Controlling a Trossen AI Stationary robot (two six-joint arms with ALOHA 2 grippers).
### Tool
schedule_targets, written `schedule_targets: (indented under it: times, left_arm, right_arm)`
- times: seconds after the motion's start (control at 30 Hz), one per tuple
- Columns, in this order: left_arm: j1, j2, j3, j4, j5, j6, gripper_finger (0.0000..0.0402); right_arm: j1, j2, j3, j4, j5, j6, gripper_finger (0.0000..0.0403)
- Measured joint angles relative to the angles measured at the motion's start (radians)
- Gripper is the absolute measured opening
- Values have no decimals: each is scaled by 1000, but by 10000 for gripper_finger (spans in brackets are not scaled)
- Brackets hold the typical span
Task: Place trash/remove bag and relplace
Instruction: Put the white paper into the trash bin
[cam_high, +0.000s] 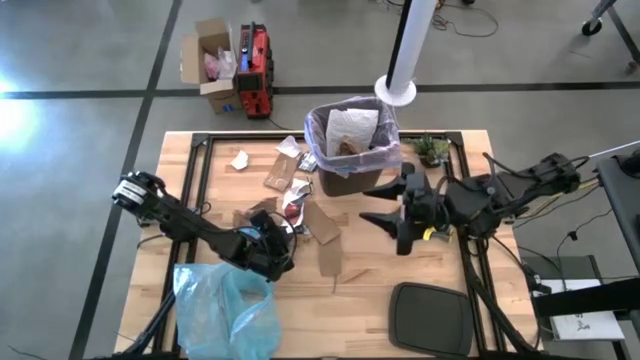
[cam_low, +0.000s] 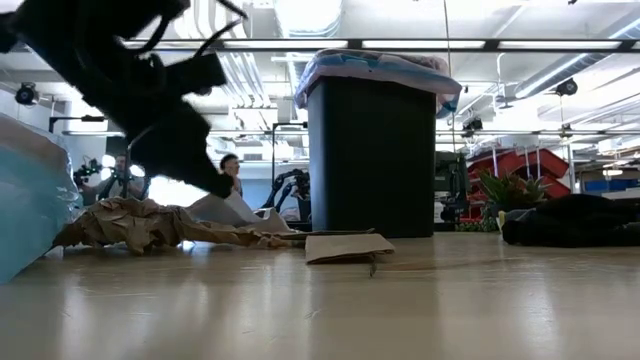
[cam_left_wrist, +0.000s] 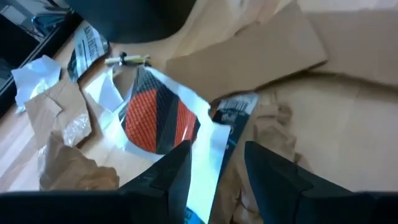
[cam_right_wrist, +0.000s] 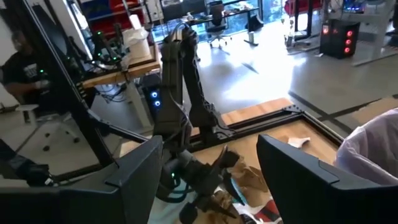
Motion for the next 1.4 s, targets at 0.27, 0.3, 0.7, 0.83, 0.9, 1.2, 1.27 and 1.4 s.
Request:
schedule_targets:
  times: [0.27,0.3,0.7,0.83,0.9,1.2,1.27,1.4]
  left_arm:
    - [52,85,6,31,18,0,142]
    - [60,92,7,37,18,0,142]
    - [104,63,15,132,104,0,8]
    - [107,38,43,128,189,32,8]
    - [107,24,70,127,202,66,2]
    - [111,-95,285,108,202,388,1]
    - [112,-113,351,92,201,469,1]
    - [127,-128,483,81,200,590,1]
  right_arm:
    - [1,14,0,-3,0,8,246]
    - [1,18,0,-1,0,8,247]
    - [34,35,0,-114,0,76,227]
    - [52,41,0,-334,23,196,223]
    - [65,46,0,-463,41,267,223]
    - [110,84,-159,-638,74,539,230]
    - [110,96,-233,-599,62,607,229]
    - [110,125,-389,-431,-21,724,220]
